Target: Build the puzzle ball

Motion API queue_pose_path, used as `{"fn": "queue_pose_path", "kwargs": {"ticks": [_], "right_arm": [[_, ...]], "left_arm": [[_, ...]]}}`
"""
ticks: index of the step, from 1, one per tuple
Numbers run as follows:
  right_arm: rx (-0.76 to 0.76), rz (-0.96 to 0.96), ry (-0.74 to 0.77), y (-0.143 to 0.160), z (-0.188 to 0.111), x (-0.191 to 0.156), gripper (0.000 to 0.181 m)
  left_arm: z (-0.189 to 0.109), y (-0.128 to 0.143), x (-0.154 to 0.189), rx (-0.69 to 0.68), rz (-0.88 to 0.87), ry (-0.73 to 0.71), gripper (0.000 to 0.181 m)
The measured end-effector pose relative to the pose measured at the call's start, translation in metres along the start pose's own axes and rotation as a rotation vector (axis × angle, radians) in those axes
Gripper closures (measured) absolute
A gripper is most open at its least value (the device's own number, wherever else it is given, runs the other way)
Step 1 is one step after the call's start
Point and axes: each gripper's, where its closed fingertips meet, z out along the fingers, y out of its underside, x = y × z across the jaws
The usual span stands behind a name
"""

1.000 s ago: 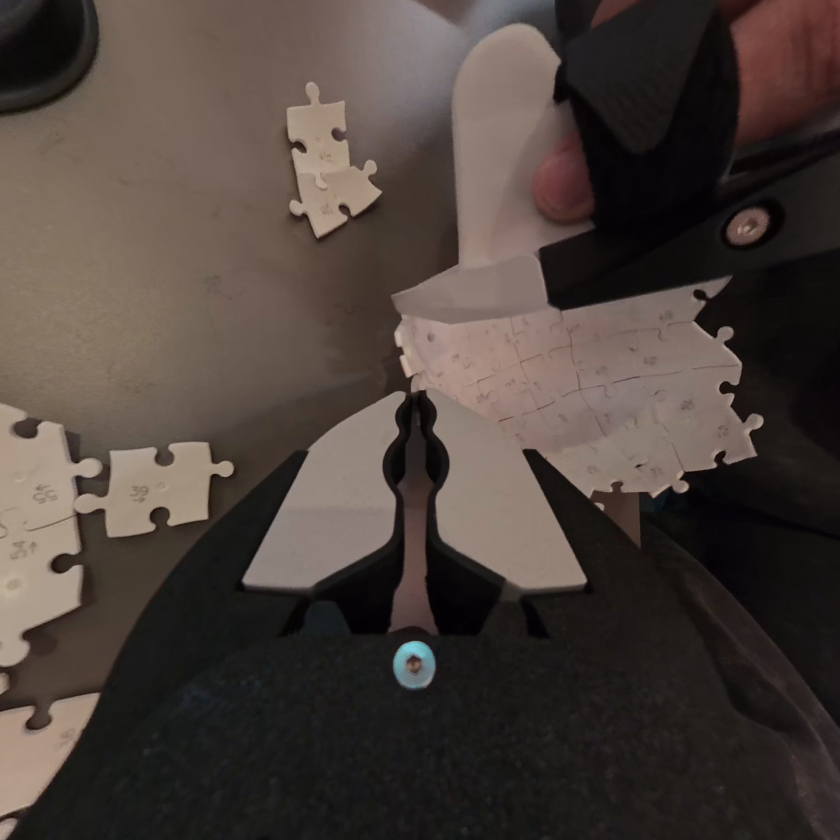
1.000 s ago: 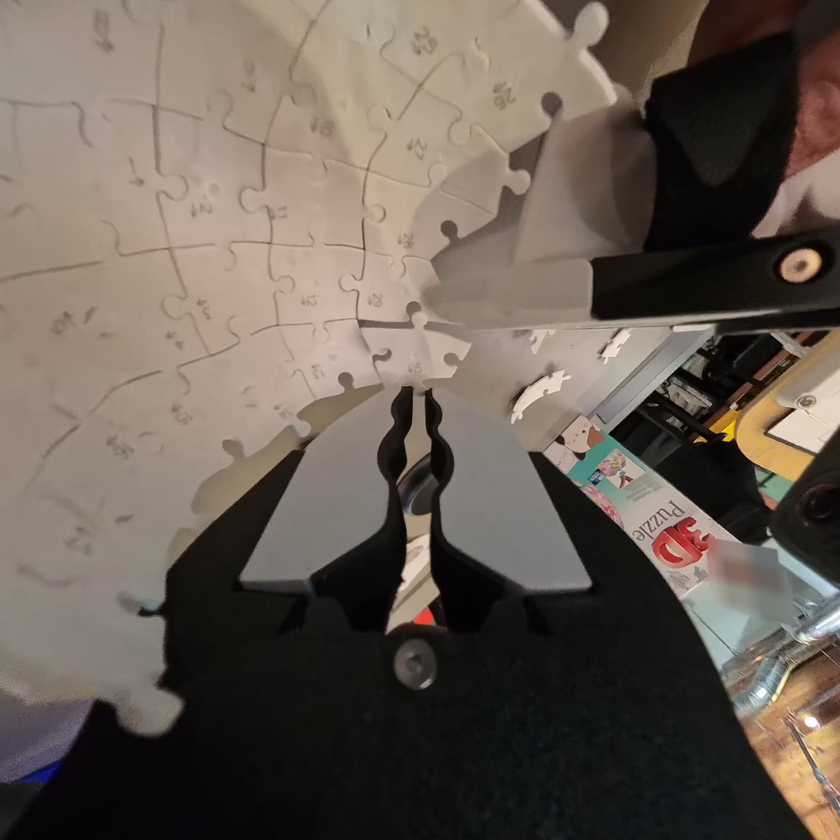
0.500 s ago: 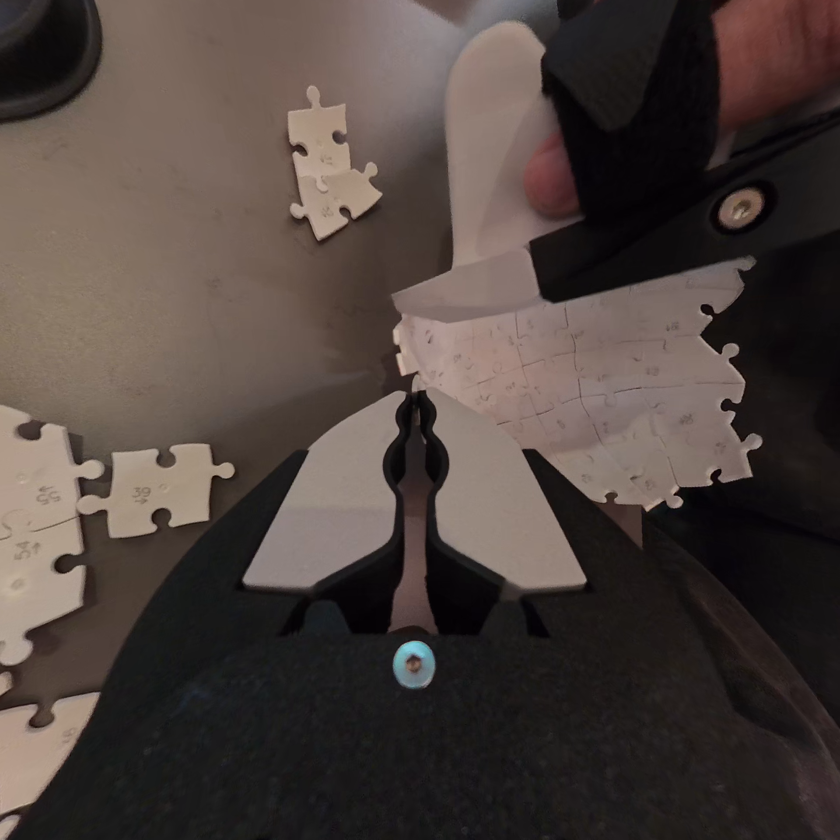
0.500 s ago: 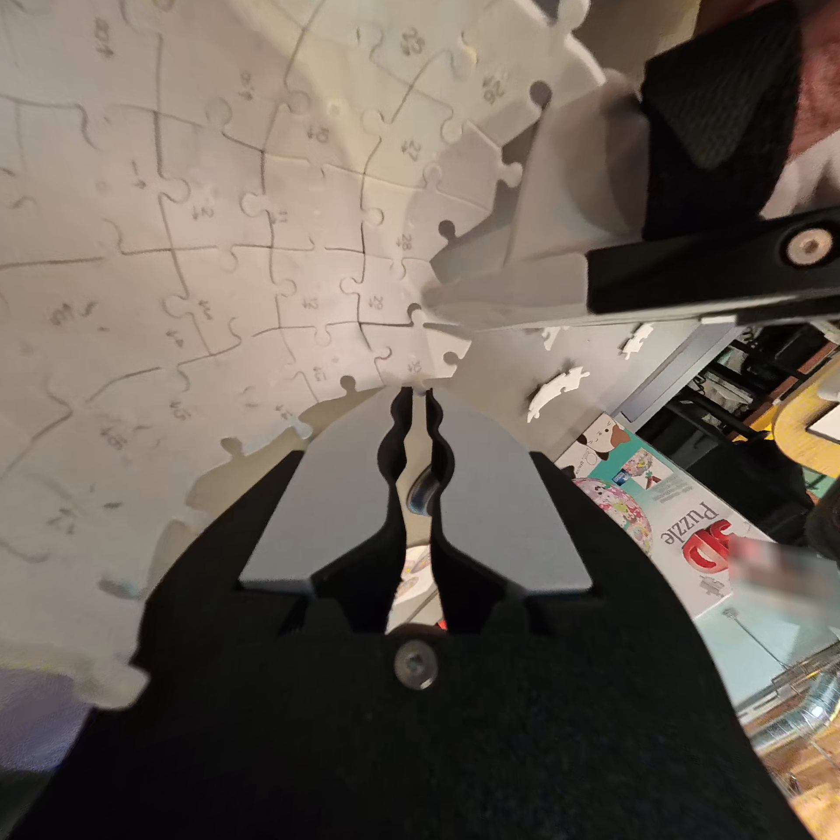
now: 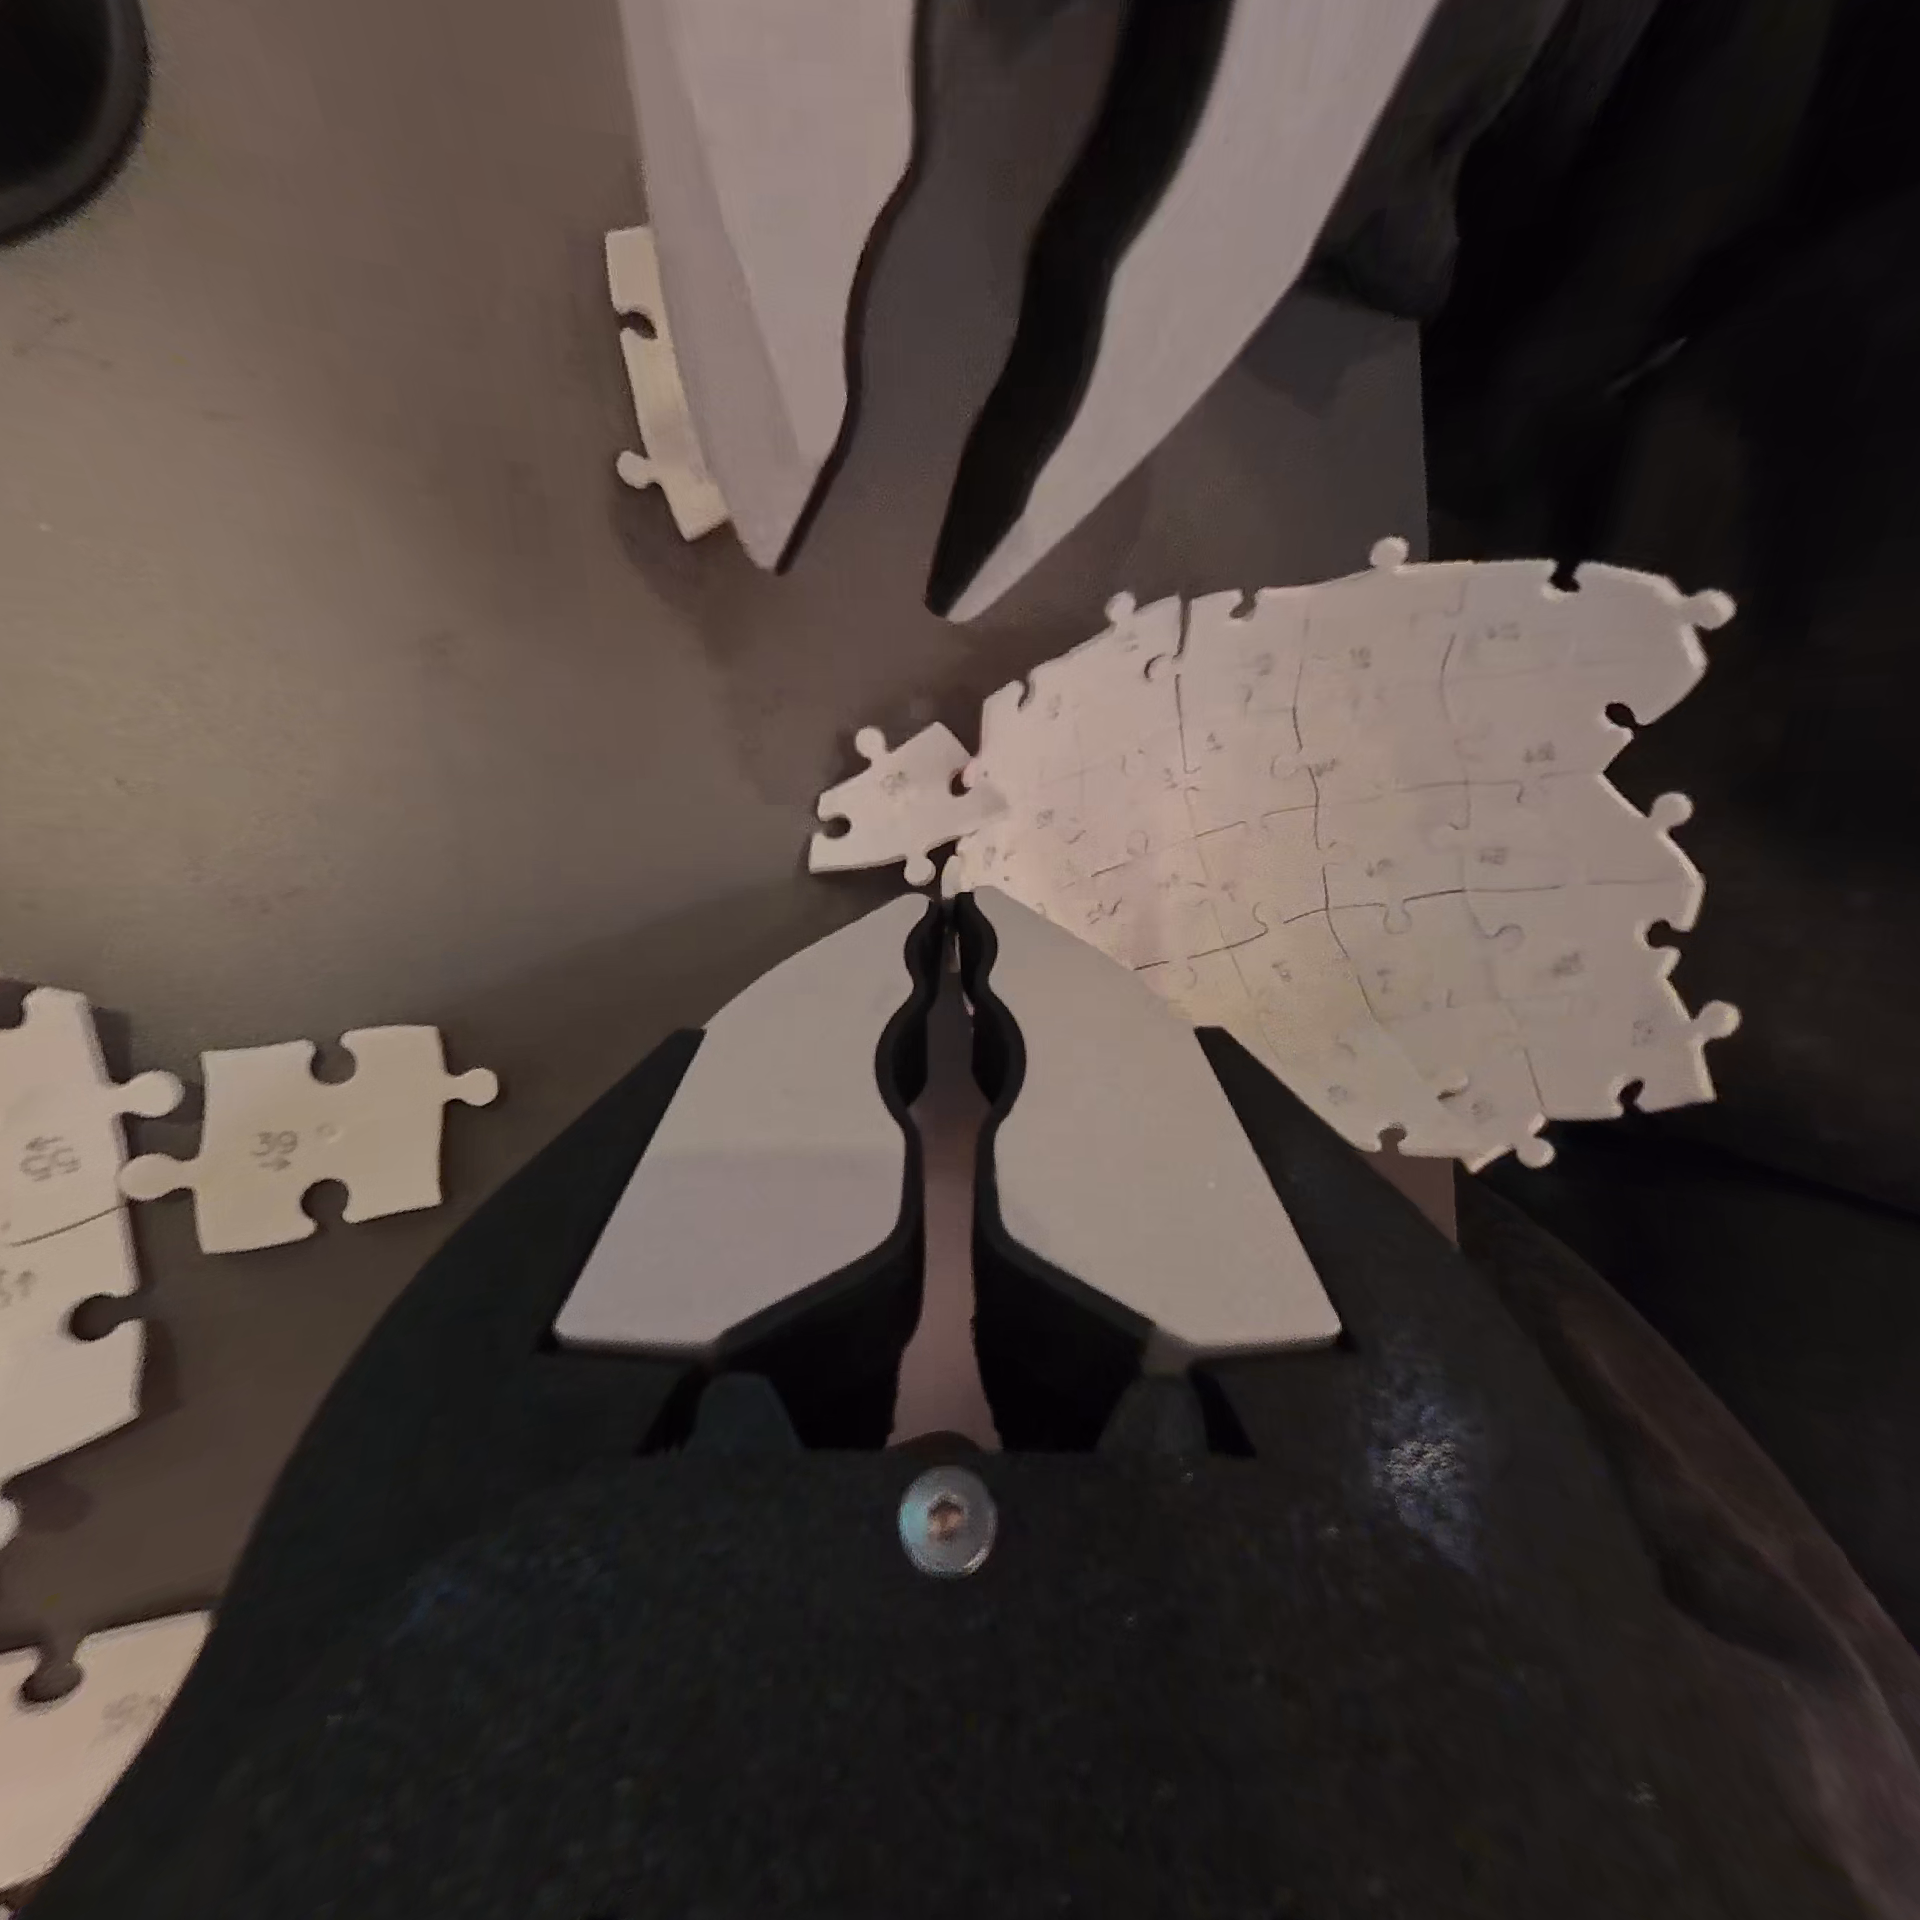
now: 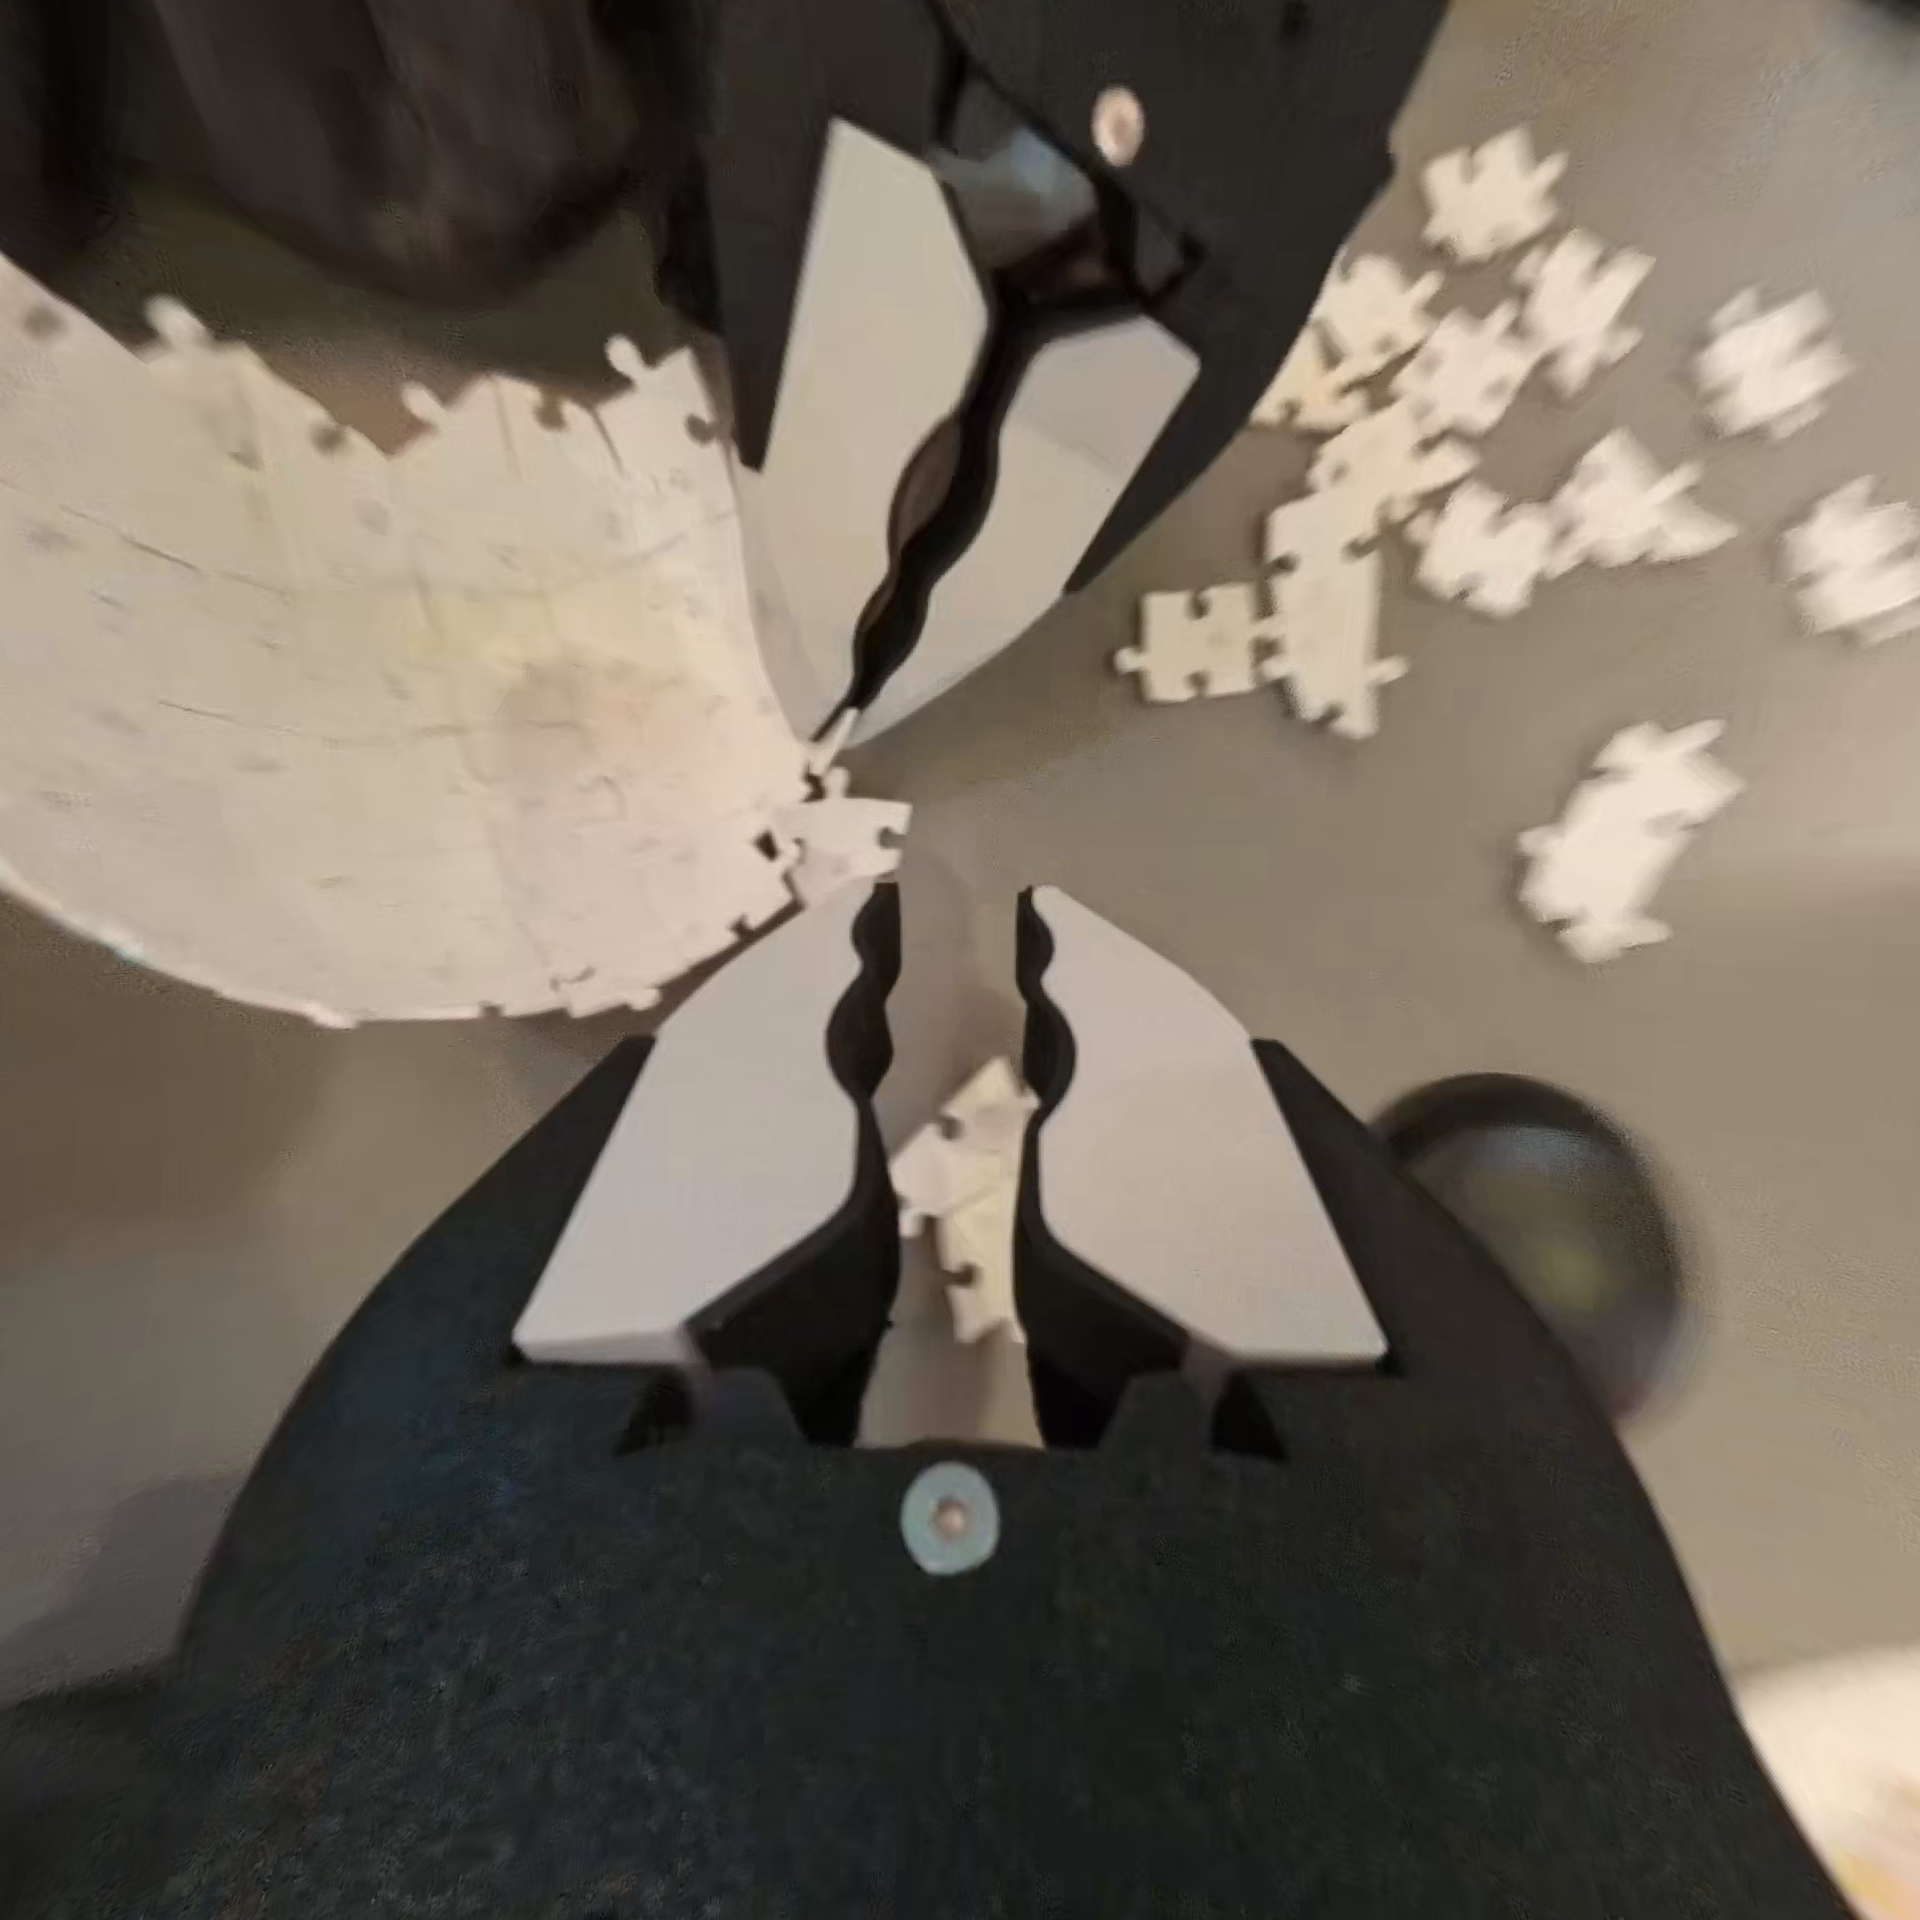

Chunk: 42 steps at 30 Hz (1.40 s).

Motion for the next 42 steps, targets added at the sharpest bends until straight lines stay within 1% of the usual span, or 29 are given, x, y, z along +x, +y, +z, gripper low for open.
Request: {"fn": "queue_pose_path", "kwargs": {"ticks": [1, 3, 5, 7, 9, 11, 12, 14, 17, 20, 23, 27, 33, 35, 37, 38, 41, 42], "right_arm": [[0.041, 0.089, -0.093, 0.004, 0.003, -0.005, 0.161], [0.128, 0.196, -0.202, 0.003, 0.004, -0.014, 0.161], [0.212, 0.192, -0.258, -0.007, 0.001, -0.027, 0.169], [0.242, 0.069, -0.247, -0.017, -0.001, -0.044, 0.181], [0.158, -0.029, -0.186, -0.015, 0.008, -0.047, 0.181], [0.077, -0.064, -0.138, -0.011, 0.018, -0.039, 0.181], [0.06, -0.061, -0.132, -0.011, 0.02, -0.034, 0.181], [0.061, -0.036, -0.185, -0.014, 0.021, -0.034, 0.181], [0.014, -0.038, -0.209, -0.007, 0.024, -0.035, 0.181], [-0.003, -0.039, -0.183, 0.002, 0.026, -0.032, 0.181], [-0.018, -0.002, -0.127, 0.015, 0.025, -0.019, 0.181], [-0.058, 0.014, -0.126, 0.034, 0.026, -0.018, 0.181], [-0.043, -0.031, -0.088, 0.03, 0.027, -0.016, 0.179], [0.02, -0.066, -0.09, 0.018, 0.021, -0.02, 0.179], [0.113, -0.096, -0.154, 0.001, 0.014, -0.035, 0.181], [0.132, -0.111, -0.189, -0.004, 0.013, -0.043, 0.181], [0.067, -0.116, -0.175, 0.005, 0.023, -0.04, 0.181], [0.058, -0.104, -0.197, 0.008, 0.025, -0.041, 0.181]], "left_arm": [[0.001, 0.001, -0.001, -0.004, -0.004, 0.002, 0.179], [0.002, 0.001, -0.001, -0.006, -0.009, 0.002, 0.179], [0.001, 0.001, -0.001, -0.003, -0.008, 0.002, 0.179], [0.001, 0.001, -0.002, -0.003, -0.017, 0.004, 0.179], [0.002, 0.001, -0.003, -0.003, -0.033, 0.009, 0.178], [0.003, 0.002, -0.004, -0.003, -0.053, 0.022, 0.178], [0.003, 0.003, -0.004, -0.006, -0.064, 0.032, 0.178], [0.004, 0.004, -0.004, -0.007, -0.077, 0.039, 0.178], [0.005, 0.004, -0.004, -0.006, -0.093, 0.048, 0.178], [0.006, 0.005, -0.004, -0.013, -0.117, 0.056, 0.178], [0.006, 0.006, -0.003, -0.015, -0.145, 0.071, 0.178], [0.006, 0.008, -0.003, -0.016, -0.188, 0.085, 0.179], [0.01, 0.008, -0.003, -0.012, -0.289, 0.127, 0.179], [0.012, 0.007, -0.004, -0.006, -0.321, 0.14, 0.179], [0.013, 0.006, -0.006, 0.0, -0.342, 0.142, 0.178], [0.013, 0.005, -0.006, 0.002, -0.346, 0.141, 0.179], [0.012, 0.002, -0.006, 0.019, -0.349, 0.146, 0.179], [0.012, 0.0, -0.005, 0.025, -0.356, 0.148, 0.179]]}}
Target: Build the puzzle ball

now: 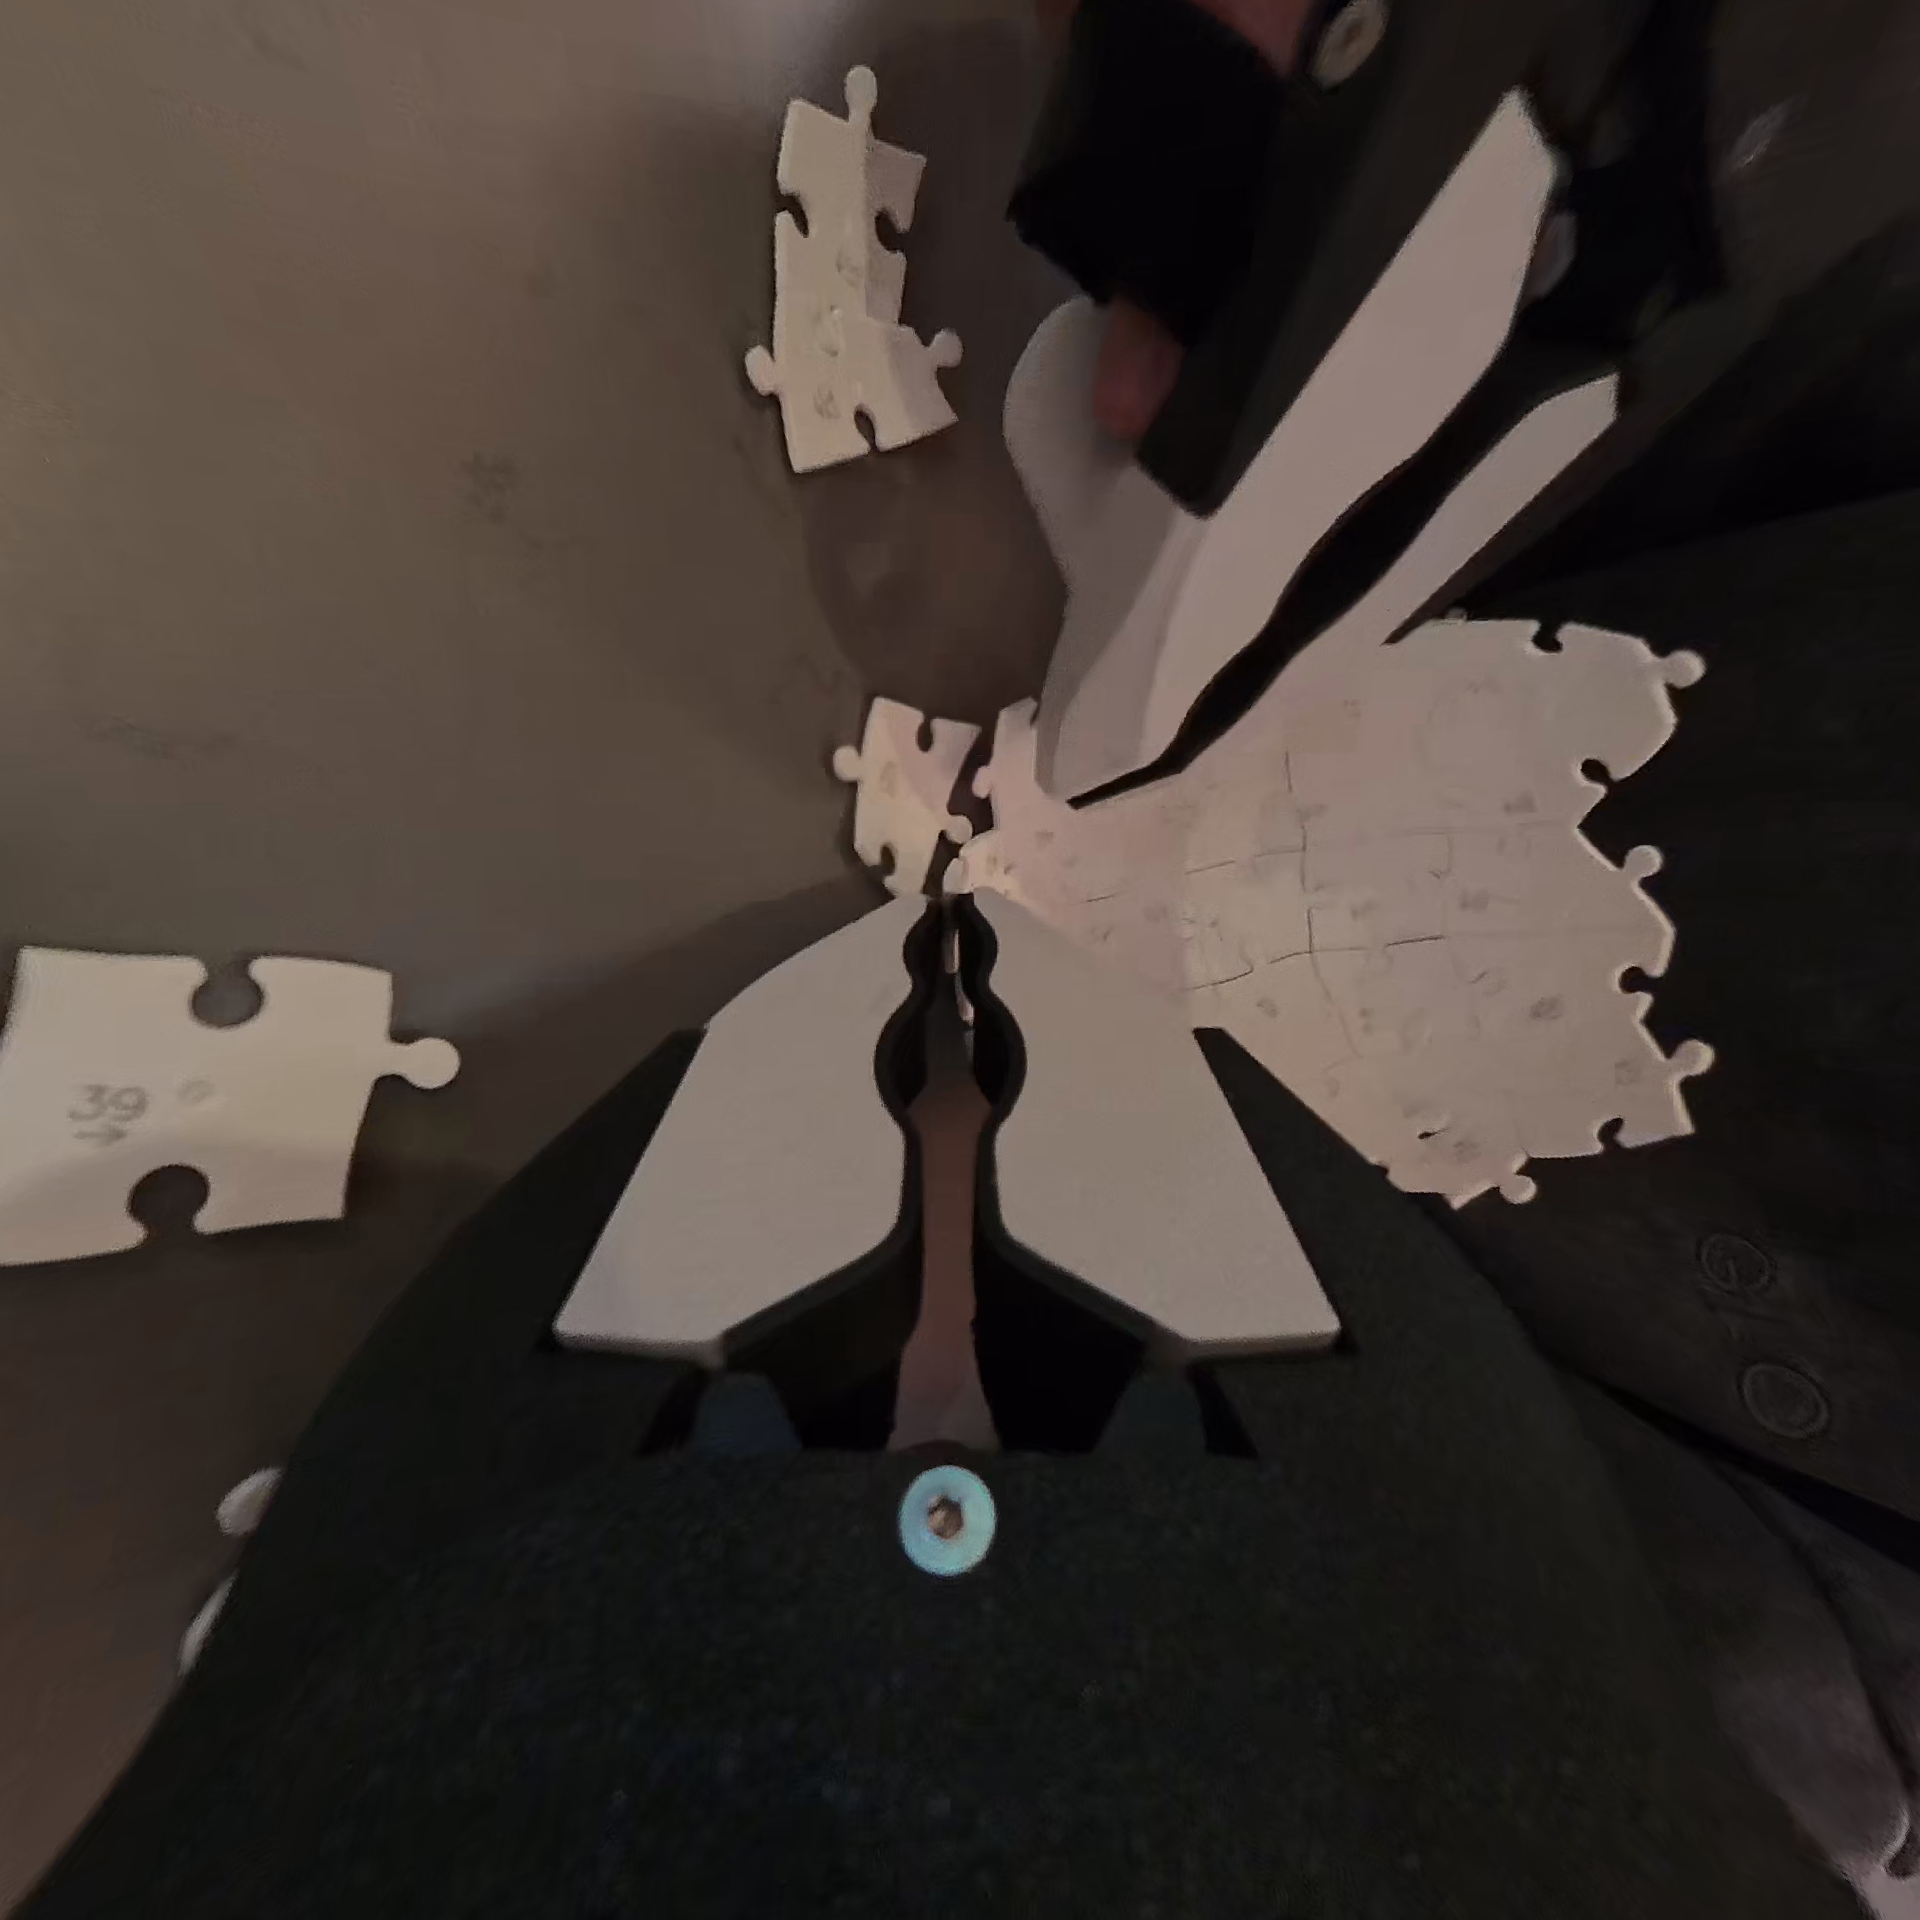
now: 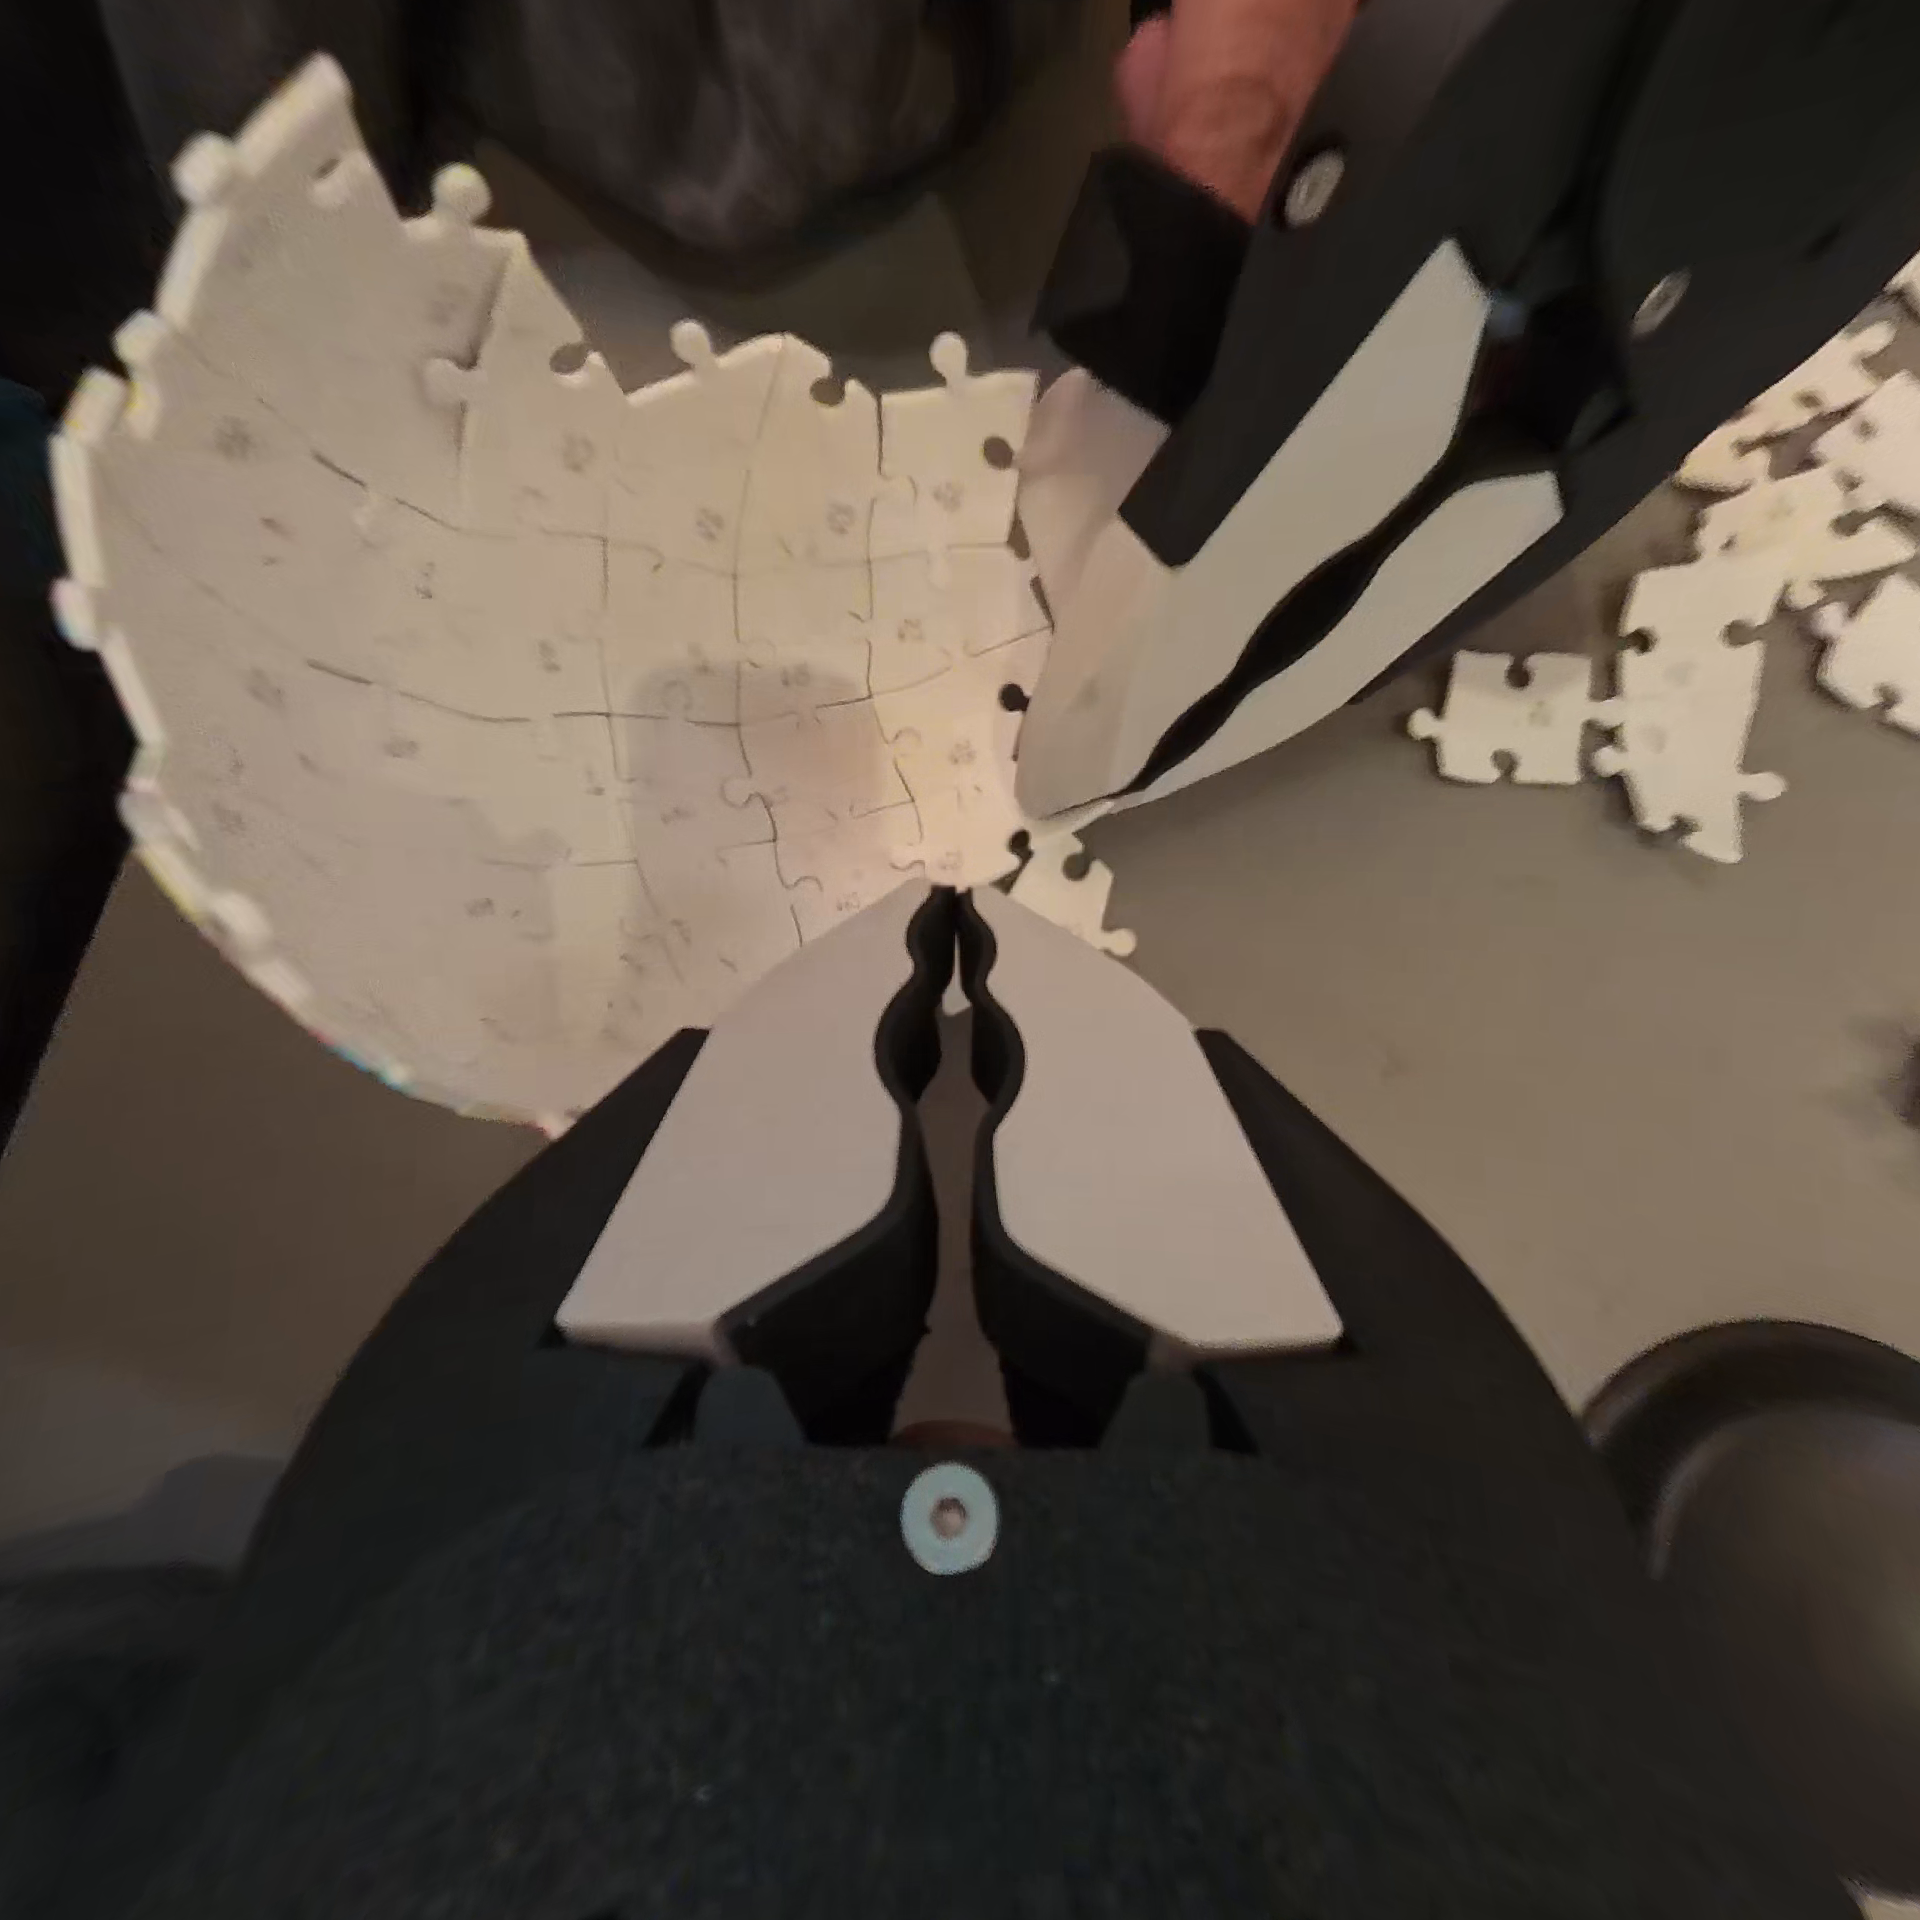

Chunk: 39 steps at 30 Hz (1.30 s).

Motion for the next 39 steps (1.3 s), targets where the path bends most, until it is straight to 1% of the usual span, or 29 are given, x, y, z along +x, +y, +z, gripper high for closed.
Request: {"fn": "queue_pose_path", "kwargs": {"ticks": [2, 4, 7, 9, 15, 18, 22, 24, 30, 36, 37, 39], "right_arm": [[-0.003, 0.03, -0.033, 0.003, 0.002, -0.001, 0.181], [-0.001, 0.03, -0.026, 0.004, -0.001, 0.0, 0.181], [-0.008, 0.05, 0.017, 0.008, -0.007, 0.008, 0.181], [-0.049, 0.088, 0.046, 0.018, -0.009, 0.015, 0.181], [-0.098, 0.134, 0.027, 0.03, 0.001, 0.017, 0.181], [-0.091, 0.126, 0.005, 0.027, 0.001, 0.012, 0.181], [-0.039, 0.096, 0.037, 0.02, -0.007, 0.017, 0.18], [-0.055, 0.112, 0.082, 0.025, -0.009, 0.027, 0.178], [-0.09, 0.089, 0.019, 0.029, 0.002, 0.014, 0.177], [-0.018, 0.05, 0.058, 0.018, -0.009, 0.021, 0.174], [-0.016, 0.04, 0.084, 0.019, -0.01, 0.025, 0.173], [-0.059, 0.058, 0.058, 0.027, -0.005, 0.023, 0.174]], "left_arm": [[0.002, 0.0, 0.001, 0.001, -0.017, 0.004, 0.179], [0.004, 0.001, 0.004, -0.007, -0.037, 0.026, 0.179], [0.007, 0.001, 0.006, -0.006, -0.059, 0.051, 0.179], [0.007, 0.002, 0.005, -0.009, -0.062, 0.051, 0.179], [0.006, 0.001, 0.003, -0.003, -0.068, 0.045, 0.179], [0.005, 0.002, 0.004, -0.007, -0.061, 0.044, 0.179], [0.004, 0.003, 0.005, -0.01, -0.057, 0.049, 0.179], [0.004, 0.004, 0.005, -0.014, -0.055, 0.049, 0.179], [0.004, 0.006, 0.005, -0.02, -0.057, 0.053, 0.179], [0.004, 0.007, 0.005, -0.025, -0.059, 0.058, 0.179], [0.004, 0.007, 0.005, -0.025, -0.06, 0.059, 0.179], [0.004, 0.007, 0.005, -0.025, -0.061, 0.056, 0.179]]}}
